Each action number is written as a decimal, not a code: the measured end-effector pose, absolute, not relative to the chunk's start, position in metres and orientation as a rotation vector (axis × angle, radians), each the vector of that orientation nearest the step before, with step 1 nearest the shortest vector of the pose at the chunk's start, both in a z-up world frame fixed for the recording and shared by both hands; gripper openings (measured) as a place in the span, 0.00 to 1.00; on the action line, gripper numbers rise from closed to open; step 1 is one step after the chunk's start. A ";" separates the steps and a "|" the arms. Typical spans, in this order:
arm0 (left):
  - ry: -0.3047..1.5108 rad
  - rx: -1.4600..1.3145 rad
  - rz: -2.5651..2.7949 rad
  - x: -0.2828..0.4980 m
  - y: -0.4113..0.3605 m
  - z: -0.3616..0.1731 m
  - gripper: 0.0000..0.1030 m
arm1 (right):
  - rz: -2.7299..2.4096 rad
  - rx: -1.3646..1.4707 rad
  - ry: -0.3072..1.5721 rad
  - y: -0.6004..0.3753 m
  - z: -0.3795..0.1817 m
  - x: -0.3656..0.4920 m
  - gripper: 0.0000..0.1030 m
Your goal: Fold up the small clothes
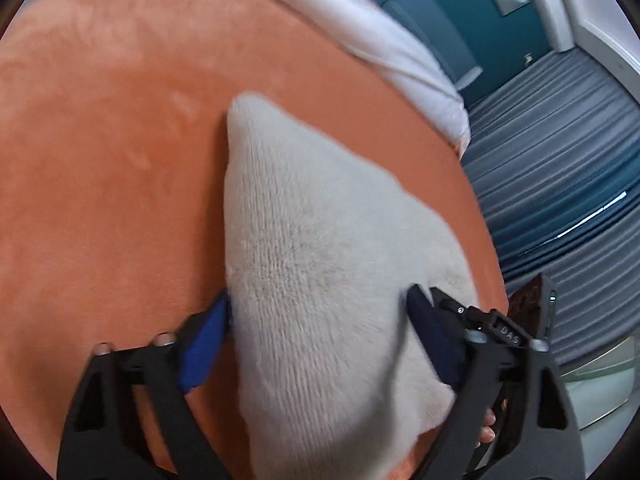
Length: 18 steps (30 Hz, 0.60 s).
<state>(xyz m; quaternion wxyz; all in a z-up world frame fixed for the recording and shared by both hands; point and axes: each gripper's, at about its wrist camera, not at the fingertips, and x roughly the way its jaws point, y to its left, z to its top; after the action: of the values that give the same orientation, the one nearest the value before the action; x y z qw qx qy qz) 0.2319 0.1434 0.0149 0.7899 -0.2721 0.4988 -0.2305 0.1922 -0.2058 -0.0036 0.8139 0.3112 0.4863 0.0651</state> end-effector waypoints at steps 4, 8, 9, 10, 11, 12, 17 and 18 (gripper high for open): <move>0.958 -0.561 -0.560 0.214 0.132 0.050 0.54 | 0.192 0.625 0.906 -0.206 0.043 0.186 0.30; 0.865 -0.495 -0.618 0.210 0.111 0.082 0.54 | 0.172 0.542 0.785 -0.218 0.080 0.177 0.31; 0.869 -0.467 -0.612 0.213 0.103 0.079 0.55 | 0.145 0.529 0.791 -0.225 0.075 0.180 0.33; 0.893 -0.437 -0.590 0.216 0.094 0.069 0.56 | 0.119 0.517 0.810 -0.232 0.066 0.184 0.34; 0.928 -0.408 -0.563 0.220 0.086 0.056 0.56 | 0.083 0.497 0.858 -0.239 0.048 0.189 0.36; 0.968 -0.375 -0.517 0.224 0.078 0.040 0.56 | 0.048 0.483 0.932 -0.246 0.030 0.196 0.38; 0.939 -0.326 -0.405 0.206 0.082 0.047 0.61 | 0.027 0.540 0.924 -0.268 0.039 0.170 0.44; 0.923 -0.291 -0.394 0.200 0.082 0.057 0.63 | 0.002 0.493 0.893 -0.265 0.053 0.156 0.44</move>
<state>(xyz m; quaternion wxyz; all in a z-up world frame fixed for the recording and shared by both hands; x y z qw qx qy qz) 0.2003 0.0820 0.0568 0.8666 -0.1389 0.4407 -0.1883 0.1565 -0.2648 0.0531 0.8728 0.2358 0.4274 0.0008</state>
